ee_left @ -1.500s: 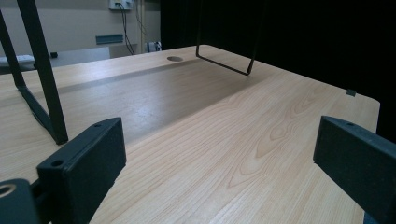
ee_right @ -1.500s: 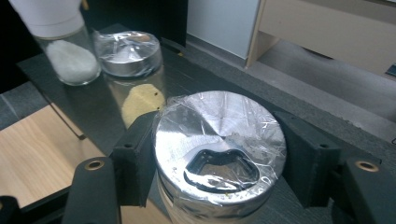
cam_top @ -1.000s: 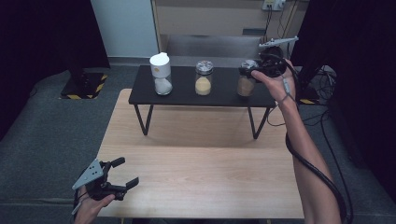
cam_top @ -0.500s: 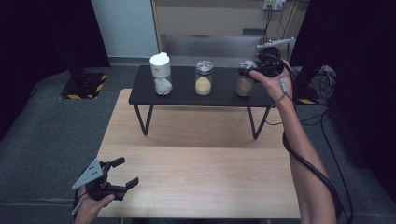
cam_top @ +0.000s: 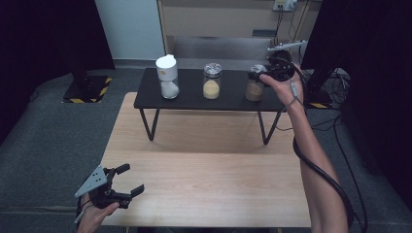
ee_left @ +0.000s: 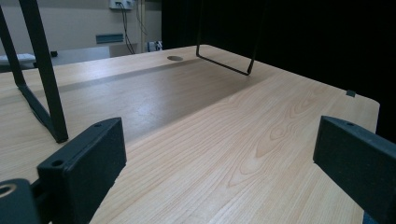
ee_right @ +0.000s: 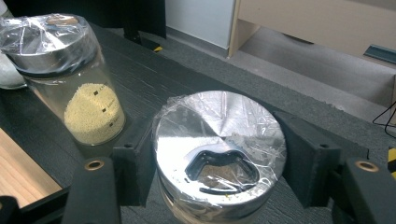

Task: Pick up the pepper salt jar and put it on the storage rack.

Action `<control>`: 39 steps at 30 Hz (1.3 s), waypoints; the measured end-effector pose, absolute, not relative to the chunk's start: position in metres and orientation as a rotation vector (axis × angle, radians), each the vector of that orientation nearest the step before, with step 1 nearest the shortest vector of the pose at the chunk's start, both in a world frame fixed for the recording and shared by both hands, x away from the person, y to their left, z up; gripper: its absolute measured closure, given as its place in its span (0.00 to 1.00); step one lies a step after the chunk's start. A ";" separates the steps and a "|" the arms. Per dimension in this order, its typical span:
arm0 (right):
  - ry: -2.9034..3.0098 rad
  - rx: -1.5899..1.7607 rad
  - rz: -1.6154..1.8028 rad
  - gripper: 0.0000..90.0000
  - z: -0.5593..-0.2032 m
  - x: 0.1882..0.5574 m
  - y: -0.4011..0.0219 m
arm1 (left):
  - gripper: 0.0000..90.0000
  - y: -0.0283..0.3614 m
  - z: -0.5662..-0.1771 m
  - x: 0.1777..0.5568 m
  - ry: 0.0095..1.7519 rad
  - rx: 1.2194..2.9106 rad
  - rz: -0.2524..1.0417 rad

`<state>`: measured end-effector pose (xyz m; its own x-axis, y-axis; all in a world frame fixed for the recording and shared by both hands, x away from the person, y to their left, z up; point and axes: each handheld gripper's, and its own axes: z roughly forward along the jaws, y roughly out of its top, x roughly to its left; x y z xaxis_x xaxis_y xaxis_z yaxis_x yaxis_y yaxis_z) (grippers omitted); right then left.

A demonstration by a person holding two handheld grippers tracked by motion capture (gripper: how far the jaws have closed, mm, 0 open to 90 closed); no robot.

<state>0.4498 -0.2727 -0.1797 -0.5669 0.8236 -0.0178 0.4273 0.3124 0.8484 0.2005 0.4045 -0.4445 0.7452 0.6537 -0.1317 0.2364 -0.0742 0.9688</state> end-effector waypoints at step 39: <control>2.015 1.064 1.369 0.09 -0.174 0.422 -0.295 | 0.01 0.404 -0.443 0.199 0.719 1.650 0.413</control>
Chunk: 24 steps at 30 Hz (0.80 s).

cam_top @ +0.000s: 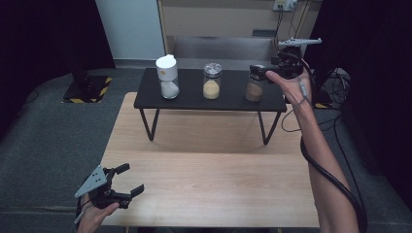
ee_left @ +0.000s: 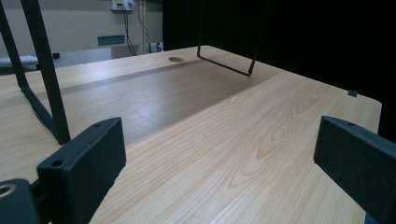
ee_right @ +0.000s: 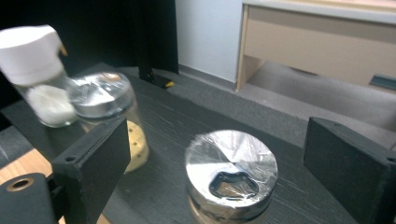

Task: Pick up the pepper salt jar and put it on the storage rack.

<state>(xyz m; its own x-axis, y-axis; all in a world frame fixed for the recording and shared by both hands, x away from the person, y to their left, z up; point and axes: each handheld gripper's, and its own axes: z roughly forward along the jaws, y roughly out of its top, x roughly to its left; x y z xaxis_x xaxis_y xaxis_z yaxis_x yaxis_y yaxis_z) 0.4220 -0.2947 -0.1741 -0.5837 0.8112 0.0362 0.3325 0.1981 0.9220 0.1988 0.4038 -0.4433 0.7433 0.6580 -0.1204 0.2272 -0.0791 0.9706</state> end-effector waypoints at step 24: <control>2.004 0.799 1.535 0.09 -0.170 0.342 -0.324 | 0.01 0.402 -0.443 0.197 0.711 1.644 0.429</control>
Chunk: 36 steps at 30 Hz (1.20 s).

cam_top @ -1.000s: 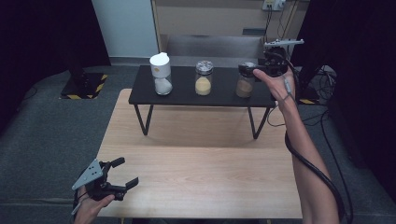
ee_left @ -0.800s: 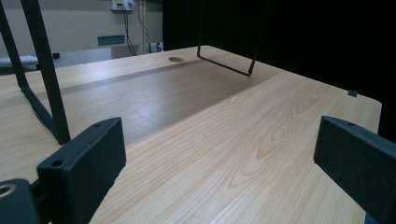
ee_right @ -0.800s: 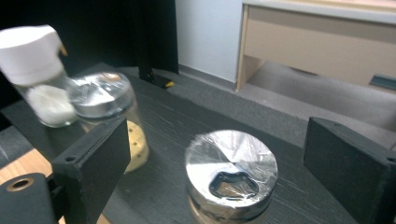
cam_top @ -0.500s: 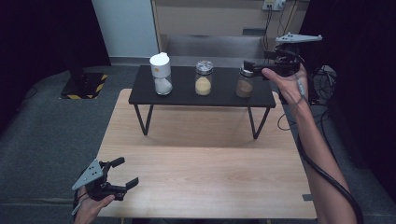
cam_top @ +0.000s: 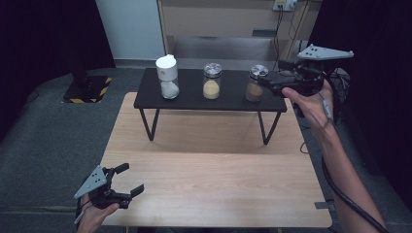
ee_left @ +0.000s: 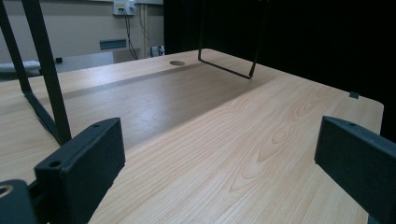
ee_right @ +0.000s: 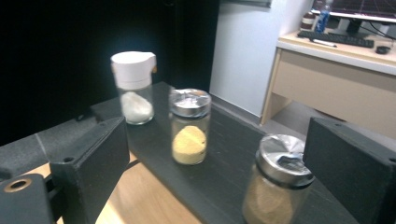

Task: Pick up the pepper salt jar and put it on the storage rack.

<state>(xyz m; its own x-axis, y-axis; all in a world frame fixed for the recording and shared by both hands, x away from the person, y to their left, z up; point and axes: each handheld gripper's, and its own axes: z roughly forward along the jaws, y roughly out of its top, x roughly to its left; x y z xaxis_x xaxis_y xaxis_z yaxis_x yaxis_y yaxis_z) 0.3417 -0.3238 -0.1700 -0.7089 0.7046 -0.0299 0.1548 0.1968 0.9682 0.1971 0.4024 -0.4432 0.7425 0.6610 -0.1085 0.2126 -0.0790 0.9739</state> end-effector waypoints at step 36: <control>1.980 0.733 1.681 0.09 -0.266 0.232 -0.372 | 0.00 0.402 -0.443 0.197 0.713 1.647 0.435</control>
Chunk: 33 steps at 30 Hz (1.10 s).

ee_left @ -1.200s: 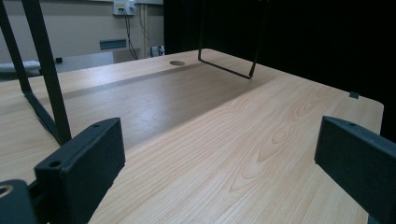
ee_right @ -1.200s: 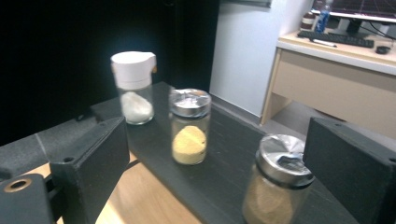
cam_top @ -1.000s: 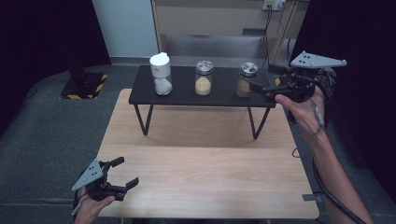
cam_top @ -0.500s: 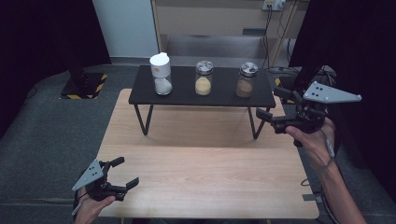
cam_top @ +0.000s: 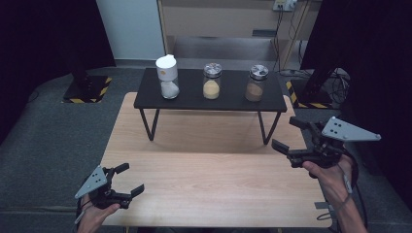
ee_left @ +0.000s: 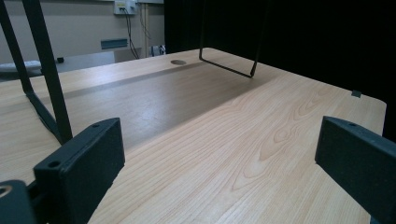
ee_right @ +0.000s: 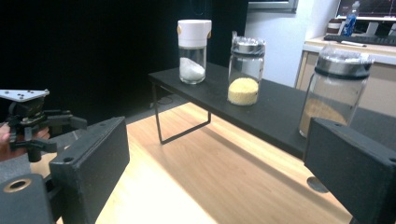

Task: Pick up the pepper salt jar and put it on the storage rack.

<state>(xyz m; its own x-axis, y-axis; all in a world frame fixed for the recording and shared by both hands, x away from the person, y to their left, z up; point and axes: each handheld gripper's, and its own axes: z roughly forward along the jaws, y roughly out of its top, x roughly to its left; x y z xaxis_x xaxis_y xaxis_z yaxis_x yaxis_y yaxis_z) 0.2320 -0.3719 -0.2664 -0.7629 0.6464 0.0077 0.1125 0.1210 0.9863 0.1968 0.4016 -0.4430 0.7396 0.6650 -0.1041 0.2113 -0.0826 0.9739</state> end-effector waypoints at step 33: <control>1.986 0.766 1.614 0.08 -0.329 0.205 -0.375 | 0.00 0.401 -0.444 0.197 0.737 1.639 0.439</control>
